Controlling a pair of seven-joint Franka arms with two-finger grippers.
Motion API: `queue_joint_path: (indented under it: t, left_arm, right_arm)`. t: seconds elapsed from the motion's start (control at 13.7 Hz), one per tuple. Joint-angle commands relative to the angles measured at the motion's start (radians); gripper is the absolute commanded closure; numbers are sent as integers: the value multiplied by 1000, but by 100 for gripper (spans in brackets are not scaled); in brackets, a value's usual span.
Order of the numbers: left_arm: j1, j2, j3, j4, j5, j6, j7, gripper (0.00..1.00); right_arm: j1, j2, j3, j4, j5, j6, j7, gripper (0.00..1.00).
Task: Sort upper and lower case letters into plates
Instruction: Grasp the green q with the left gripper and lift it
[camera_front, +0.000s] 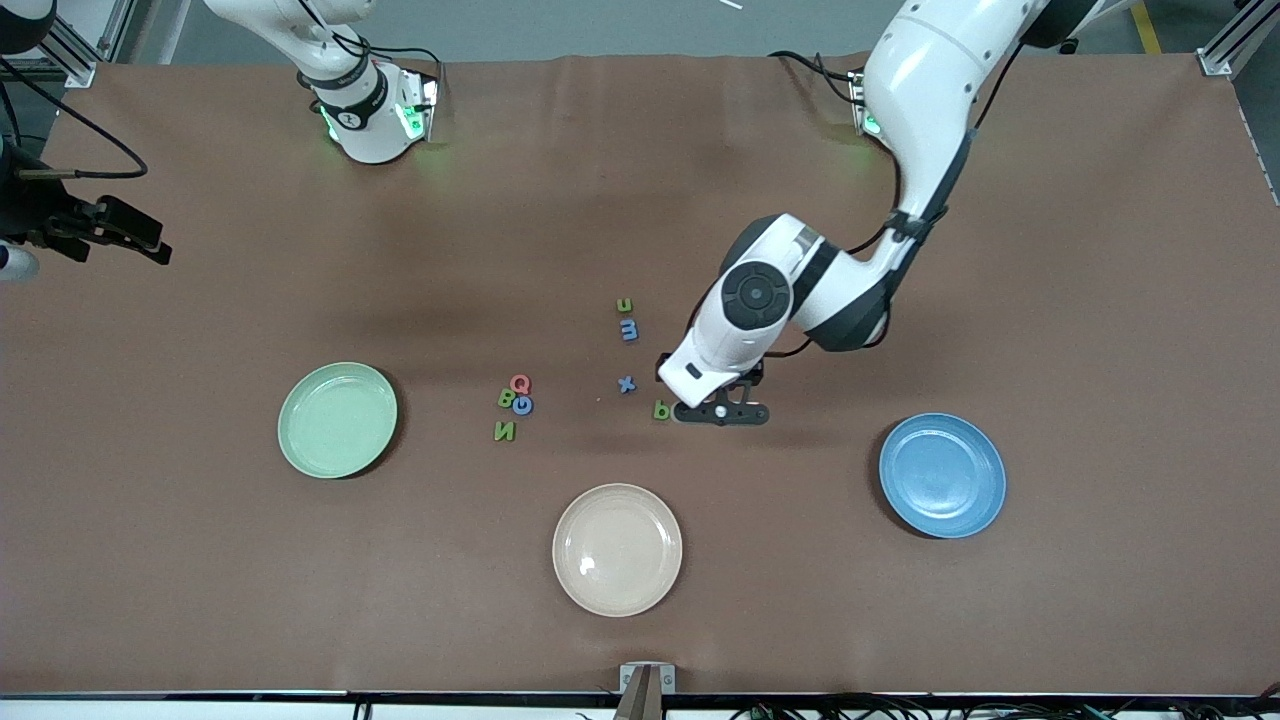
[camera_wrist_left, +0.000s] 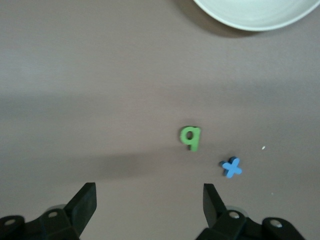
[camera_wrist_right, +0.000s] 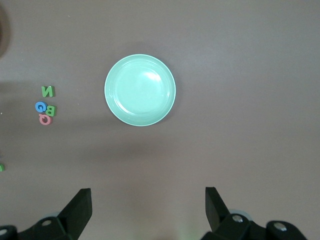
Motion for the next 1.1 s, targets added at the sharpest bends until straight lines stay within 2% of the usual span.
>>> queue_joint_path:
  t: [0.0, 0.15, 0.44, 0.73, 1.02]
  left_arm:
    - [-43, 74, 20, 53, 71, 56, -33, 20]
    - [-63, 137, 24, 108, 77, 58, -70, 26]
    - [-149, 210, 111, 164, 102, 61, -73, 27]
    - [-154, 212, 113, 164, 99, 91, -76, 27]
    - [-157, 230, 113, 178, 99, 113, -75, 29]
  right_arm:
    - [-14, -27, 11, -24, -14, 8, -10, 0]
    - [-14, -27, 11, -24, -13, 17, -10, 0]
    - [-17, -27, 10, -17, 0, 19, -9, 0]
    - [-17, -22, 8, 7, 0, 5, 2, 0]
    - [-19, 25, 10, 27, -2, 11, 3, 0]
